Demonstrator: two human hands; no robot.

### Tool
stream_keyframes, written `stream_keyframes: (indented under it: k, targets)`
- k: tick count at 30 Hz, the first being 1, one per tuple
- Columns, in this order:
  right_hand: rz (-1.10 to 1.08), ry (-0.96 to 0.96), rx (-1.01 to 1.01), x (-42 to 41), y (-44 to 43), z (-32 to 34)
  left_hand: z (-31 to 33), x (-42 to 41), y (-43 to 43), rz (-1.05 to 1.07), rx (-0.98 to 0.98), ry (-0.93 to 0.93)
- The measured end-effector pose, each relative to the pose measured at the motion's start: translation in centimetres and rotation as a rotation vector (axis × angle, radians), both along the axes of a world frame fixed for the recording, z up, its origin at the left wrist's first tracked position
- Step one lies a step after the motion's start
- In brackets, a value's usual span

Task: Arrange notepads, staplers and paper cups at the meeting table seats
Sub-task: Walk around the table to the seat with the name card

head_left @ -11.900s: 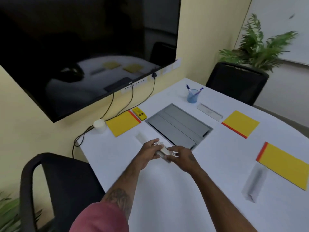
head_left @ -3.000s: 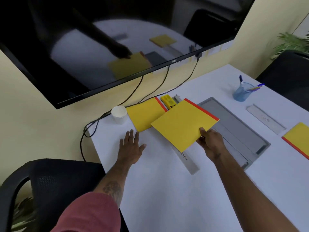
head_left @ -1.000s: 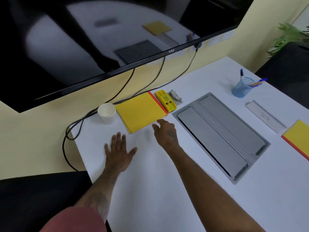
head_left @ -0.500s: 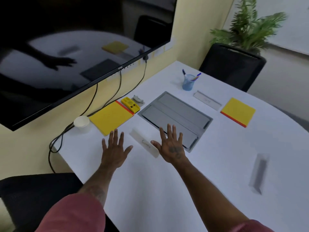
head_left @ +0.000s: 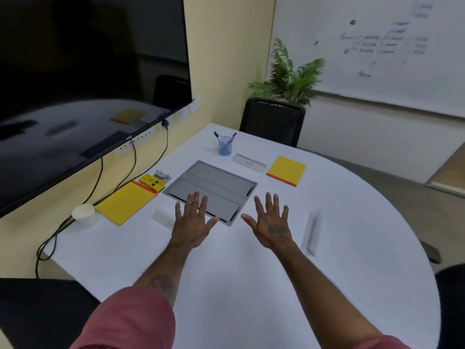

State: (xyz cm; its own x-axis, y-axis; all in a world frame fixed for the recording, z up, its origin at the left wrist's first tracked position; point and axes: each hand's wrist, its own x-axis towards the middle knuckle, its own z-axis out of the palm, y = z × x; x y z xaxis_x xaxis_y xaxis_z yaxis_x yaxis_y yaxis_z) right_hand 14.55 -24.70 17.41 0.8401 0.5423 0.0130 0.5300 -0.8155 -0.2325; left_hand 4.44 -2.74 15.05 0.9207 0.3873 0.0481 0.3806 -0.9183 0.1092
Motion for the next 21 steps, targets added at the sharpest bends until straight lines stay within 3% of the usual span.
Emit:
stream_keyframes:
  k: [11,21]
  targets:
    - [-0.185,-0.091,0.019,-0.9,-14.4,3.9,5.4,2.0,-12.2,-0.184,-0.015,-0.071]
    - [-0.379,-0.106,0.010,-2.9,-20.1,5.1,6.9,5.4,-18.1,-0.434,-0.052,-0.118]
